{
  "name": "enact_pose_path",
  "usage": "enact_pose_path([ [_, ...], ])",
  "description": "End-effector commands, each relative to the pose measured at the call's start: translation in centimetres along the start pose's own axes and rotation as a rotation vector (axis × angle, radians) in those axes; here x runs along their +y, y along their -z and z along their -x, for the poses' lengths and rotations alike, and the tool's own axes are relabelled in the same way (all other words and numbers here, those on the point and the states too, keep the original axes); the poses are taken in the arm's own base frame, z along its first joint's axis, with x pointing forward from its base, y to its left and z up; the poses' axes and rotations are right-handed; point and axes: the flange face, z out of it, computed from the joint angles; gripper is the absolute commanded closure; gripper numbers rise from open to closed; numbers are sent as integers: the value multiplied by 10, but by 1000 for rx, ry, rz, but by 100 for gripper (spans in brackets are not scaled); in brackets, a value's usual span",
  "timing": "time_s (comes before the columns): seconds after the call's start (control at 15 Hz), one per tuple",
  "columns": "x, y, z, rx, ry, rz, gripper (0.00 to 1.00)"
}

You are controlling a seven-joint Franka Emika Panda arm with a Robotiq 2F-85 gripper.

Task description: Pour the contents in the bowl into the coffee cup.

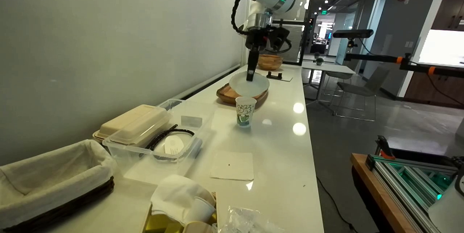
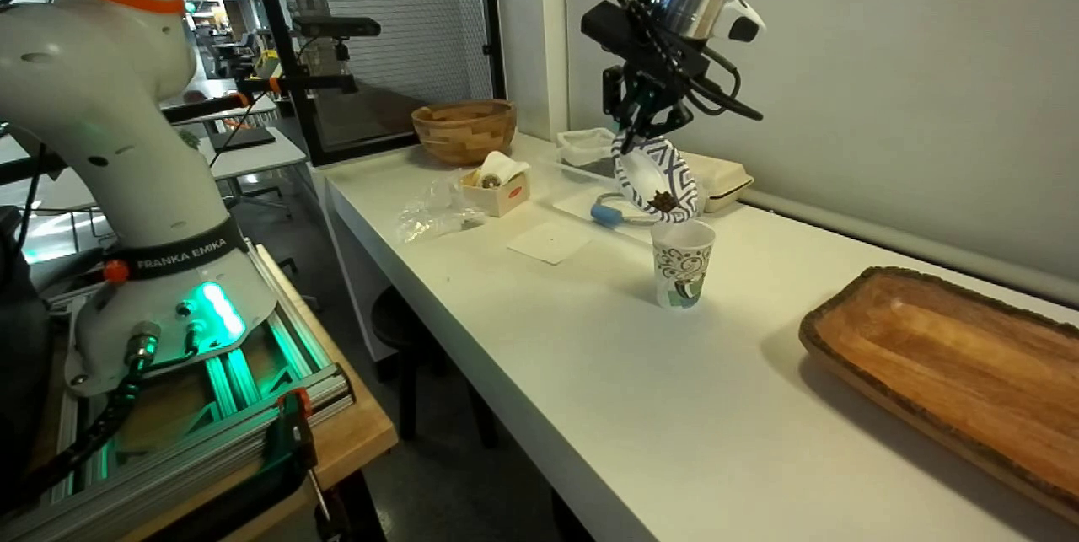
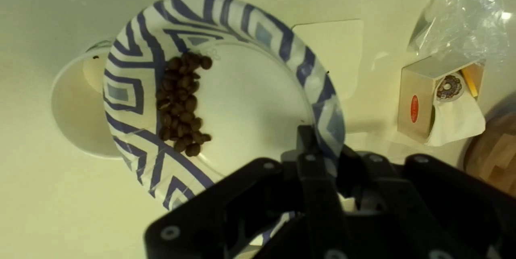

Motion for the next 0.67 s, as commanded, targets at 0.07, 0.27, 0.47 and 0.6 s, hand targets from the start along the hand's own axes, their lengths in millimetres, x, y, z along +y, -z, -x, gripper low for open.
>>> enact_pose_path([
  [0.07,9,9,-8,37,40,-66,98],
  [0.27,9,11,-12,62,46,-91,98],
  [0.47,12,11,-15,98,32,-118,98],
  [0.6,14,10,-15,117,26,-144,98],
])
